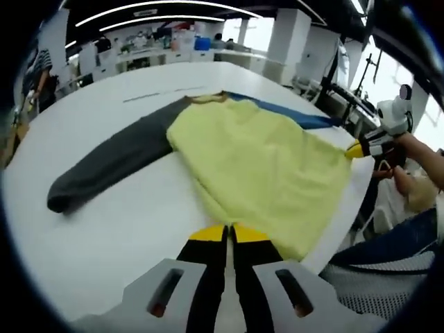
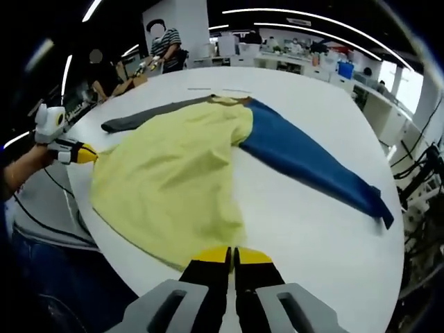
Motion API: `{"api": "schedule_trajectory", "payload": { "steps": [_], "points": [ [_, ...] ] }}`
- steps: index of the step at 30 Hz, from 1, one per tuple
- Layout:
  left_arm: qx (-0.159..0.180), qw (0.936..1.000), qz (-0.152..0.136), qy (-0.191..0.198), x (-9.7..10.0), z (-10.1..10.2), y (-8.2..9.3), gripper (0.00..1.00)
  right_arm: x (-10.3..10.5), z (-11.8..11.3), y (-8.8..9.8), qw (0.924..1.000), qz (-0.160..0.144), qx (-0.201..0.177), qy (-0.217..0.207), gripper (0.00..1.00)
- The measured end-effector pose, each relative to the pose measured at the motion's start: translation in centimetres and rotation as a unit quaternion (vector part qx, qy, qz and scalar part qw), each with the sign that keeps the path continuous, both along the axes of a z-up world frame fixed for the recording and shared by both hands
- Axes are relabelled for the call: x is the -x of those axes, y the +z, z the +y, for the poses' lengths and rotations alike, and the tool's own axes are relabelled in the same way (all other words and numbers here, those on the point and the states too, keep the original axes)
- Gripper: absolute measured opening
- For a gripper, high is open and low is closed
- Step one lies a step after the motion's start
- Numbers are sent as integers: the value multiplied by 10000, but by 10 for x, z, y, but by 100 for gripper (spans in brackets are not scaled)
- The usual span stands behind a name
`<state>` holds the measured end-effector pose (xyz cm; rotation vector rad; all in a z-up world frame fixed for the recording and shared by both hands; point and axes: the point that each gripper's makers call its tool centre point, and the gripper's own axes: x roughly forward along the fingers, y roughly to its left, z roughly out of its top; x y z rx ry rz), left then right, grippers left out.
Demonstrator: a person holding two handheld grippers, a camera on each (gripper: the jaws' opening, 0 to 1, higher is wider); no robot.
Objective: Fold the garment on the visible template until the final outline fits inside the template.
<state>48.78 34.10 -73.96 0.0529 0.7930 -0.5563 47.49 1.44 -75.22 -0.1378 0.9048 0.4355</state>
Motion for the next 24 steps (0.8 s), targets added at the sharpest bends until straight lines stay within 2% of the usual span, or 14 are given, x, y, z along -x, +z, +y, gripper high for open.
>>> {"api": "schedule_trajectory", "payload": {
  "steps": [10, 16, 24],
  "points": [
    [285, 9991, 139, 267, 15, 8, 14, 0, 4, 3, 17, 9999, -124, 10, -70, 0],
    [327, 9984, 293, 365, 17, 11, 10, 0, 6, 5, 29, 9994, -258, -94, -225, 0],
    [230, 9972, 495, 506, 22, 19, -7, 0, 23, 9, 9, 9994, 106, -124, -317, 0]
  ]
}}
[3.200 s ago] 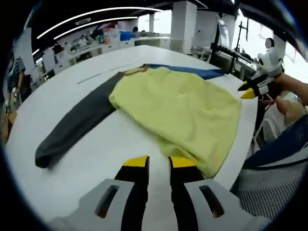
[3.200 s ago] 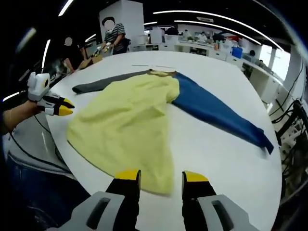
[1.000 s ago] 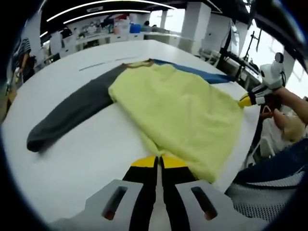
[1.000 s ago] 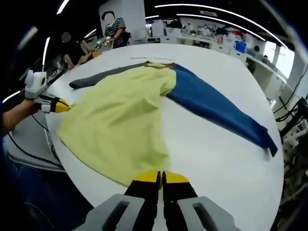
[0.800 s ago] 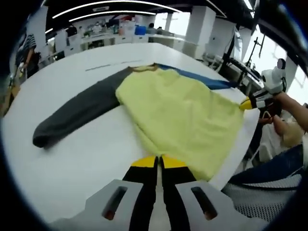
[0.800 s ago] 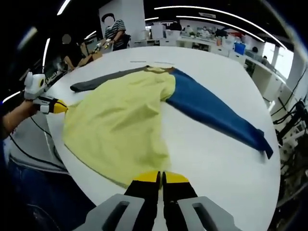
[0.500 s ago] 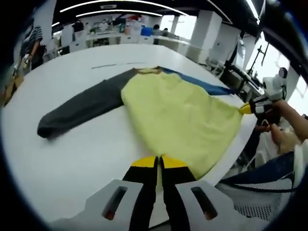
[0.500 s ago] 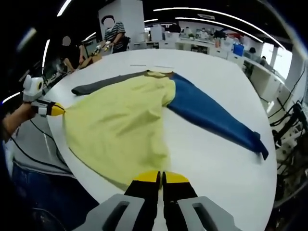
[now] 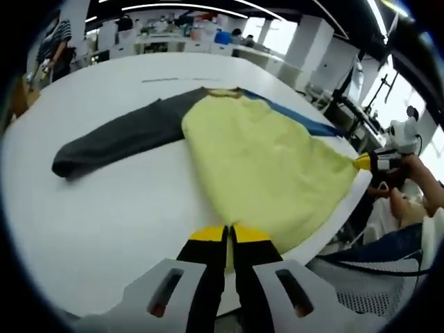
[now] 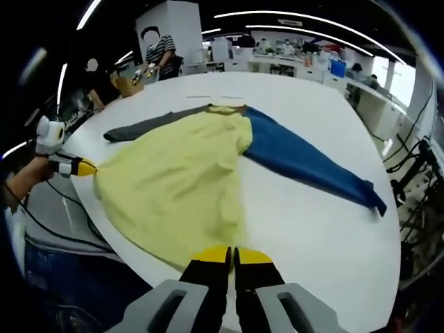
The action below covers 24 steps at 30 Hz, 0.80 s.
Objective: Fold the garment on the visible template until the final outline fits inside the template.
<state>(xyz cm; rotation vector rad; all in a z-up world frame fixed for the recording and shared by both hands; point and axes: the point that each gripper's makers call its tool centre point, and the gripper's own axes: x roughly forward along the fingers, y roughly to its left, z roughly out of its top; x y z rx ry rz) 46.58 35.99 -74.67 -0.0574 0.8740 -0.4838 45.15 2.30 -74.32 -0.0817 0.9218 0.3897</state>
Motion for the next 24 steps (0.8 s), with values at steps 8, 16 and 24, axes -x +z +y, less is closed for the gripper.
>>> {"api": "schedule_trajectory", "payload": {
  "steps": [8, 16, 24],
  "points": [
    [-204, 9997, 140, 36, 4, 10, -14, 0, 16, 1, -24, 9992, 381, 34, -97, 0],
    [-425, 9990, 137, 20, 6, 18, -24, 0, 27, 0, -43, 9975, 667, 39, -207, 0],
    [-490, 9987, 111, 1, 7, 21, -30, 1, 30, 3, -45, 9974, 720, 12, -87, 0]
  ]
}}
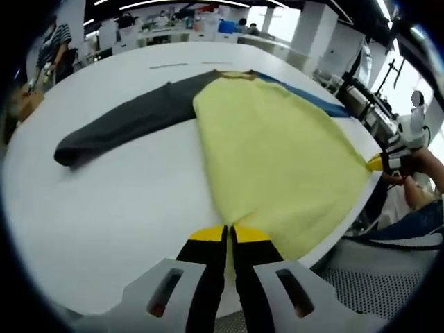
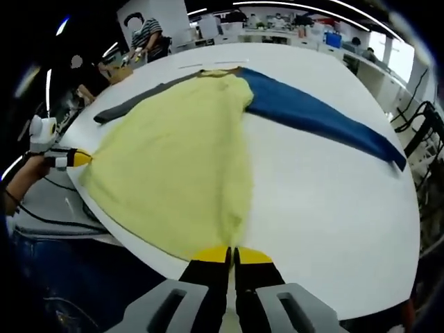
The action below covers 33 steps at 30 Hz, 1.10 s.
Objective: Fold the garment on the visible template until the final outline fits inside the template.
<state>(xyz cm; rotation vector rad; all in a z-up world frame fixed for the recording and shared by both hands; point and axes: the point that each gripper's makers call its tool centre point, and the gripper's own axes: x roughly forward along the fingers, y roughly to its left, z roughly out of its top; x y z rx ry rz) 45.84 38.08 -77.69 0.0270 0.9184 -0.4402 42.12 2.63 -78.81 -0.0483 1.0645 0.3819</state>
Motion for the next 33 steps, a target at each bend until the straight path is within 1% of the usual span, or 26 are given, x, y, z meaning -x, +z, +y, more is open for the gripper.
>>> {"api": "schedule_trajectory", "payload": {
  "steps": [4, 6, 7, 10, 12, 14, 17, 18, 21, 25, 27, 30, 33],
  "points": [
    [-25, 9999, -108, -75, -1, -1, 2, 3, -2, 1, 3, 9998, -114, -17, 187, 0],
    [-10, 9998, -169, -107, -2, -2, 5, 7, -3, 0, 5, 9995, -177, -12, 266, 3],
    [50, 9995, -285, -141, -4, -4, 8, 9, -3, 0, 6, 9994, -196, -12, 277, 7],
    [118, 9990, -381, -213, -5, -7, 13, 19, -7, 1, 12, 9987, -357, -59, 353, 19],
    [176, 9979, -544, -313, -9, -12, 18, 27, -11, 0, 15, 9981, -486, -74, 383, 27],
    [209, 9968, -648, -424, -10, -16, 22, 34, -15, 1, 20, 9973, -591, -102, 432, 32],
    [278, 9946, -823, -576, -12, -22, 28, 44, -21, 4, 26, 9956, -768, -245, 473, 42],
    [295, 9942, -843, -592, -12, -22, 28, 47, -23, 4, 28, 9952, -813, -264, 478, 46],
    [364, 9929, -921, -654, -13, -25, 30, 54, -29, 4, 34, 9931, -991, -347, 531, 52],
    [440, 9908, -1042, -749, -12, -30, 34, 63, -40, 4, 41, 9908, -1140, -400, 618, 55],
    [472, 9896, -1094, -800, -13, -31, 35, 67, -47, 2, 43, 9890, -1244, -318, 736, 58],
    [508, 9881, -1154, -881, -13, -34, 38, 72, -60, -3, 47, 9848, -1439, -65, 966, 58],
    [536, 9860, -1250, -967, -15, -36, 40, 76, -72, -5, 48, 9829, -1515, -7, 1048, 59]
  ]
}}
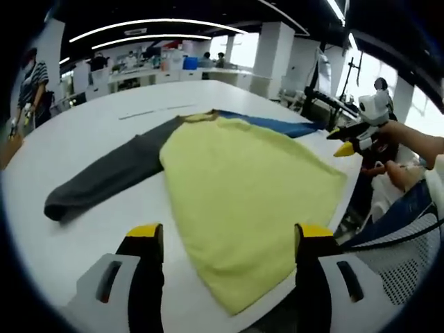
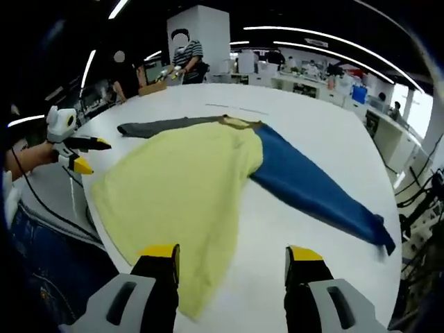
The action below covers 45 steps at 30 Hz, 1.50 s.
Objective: Fold the garment on the visible template until the final outline fits inside the template.
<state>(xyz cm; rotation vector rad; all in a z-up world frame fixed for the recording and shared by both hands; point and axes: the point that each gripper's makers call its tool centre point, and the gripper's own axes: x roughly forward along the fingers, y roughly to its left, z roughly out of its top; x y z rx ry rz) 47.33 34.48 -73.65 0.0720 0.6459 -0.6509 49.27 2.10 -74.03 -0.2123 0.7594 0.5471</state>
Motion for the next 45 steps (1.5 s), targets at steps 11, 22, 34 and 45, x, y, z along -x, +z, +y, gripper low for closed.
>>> {"api": "schedule_trajectory", "payload": {
  "steps": [11, 22, 34, 45],
  "points": [
    [214, 9990, -298, -253, -1, -13, 17, 91, -51, -3, 6, 9992, -366, 51, 146, 55],
    [275, 9965, -638, -467, -3, -22, 36, 99, -91, 7, -1, 9979, -470, 147, 418, 47],
    [278, 9954, -743, -532, -6, -25, 47, 99, -113, 24, -22, 9944, -323, 378, 934, 35],
    [258, 9962, -732, -396, -8, -20, 47, 96, -127, 40, -34, 9909, -266, 465, 1236, 22]
  ]
}}
